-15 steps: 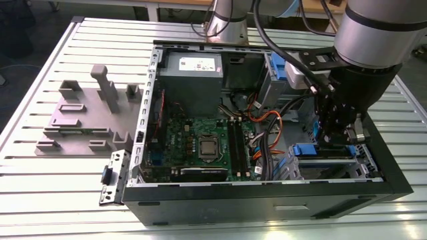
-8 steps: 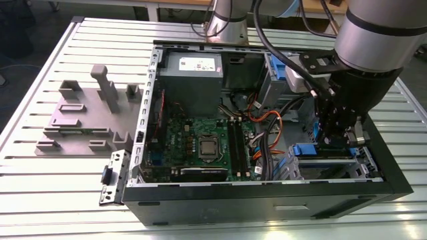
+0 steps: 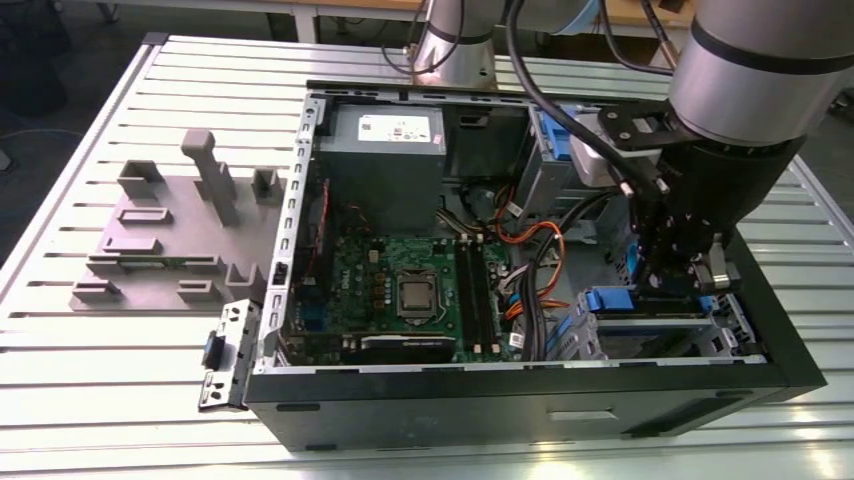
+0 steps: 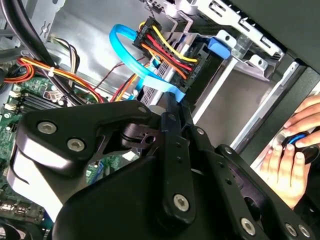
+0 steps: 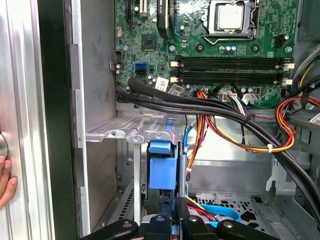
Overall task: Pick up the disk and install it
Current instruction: 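Insert the second disk wire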
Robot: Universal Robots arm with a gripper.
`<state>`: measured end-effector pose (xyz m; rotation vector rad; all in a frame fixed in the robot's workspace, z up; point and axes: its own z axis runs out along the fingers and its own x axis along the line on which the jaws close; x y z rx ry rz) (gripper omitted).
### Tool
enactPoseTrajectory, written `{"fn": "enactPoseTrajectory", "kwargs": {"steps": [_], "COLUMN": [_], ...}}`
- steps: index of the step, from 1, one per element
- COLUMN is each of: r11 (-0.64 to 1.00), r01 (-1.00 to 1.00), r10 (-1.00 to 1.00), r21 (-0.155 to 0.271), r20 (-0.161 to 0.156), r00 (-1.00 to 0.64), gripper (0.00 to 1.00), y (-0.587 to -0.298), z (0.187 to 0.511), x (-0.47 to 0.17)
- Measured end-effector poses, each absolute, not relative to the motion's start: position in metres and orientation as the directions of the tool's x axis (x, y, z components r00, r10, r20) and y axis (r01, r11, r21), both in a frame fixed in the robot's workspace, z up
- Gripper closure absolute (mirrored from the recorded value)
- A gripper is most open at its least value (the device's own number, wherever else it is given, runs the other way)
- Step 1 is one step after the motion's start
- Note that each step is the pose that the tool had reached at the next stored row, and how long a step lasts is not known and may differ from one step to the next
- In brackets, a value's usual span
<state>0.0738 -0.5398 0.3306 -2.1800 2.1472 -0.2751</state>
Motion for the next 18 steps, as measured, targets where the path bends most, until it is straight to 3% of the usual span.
{"fn": "enactPoseTrajectory", "kwargs": {"steps": [18], "r11": [-0.023], "r01": [-0.977], "r10": [-0.997], "r21": [-0.211], "r20": [0.079], "r00": [0.006], "gripper": [0.84], "y": [-0.5398], "z": [0.3308], "x": [0.0661]}}
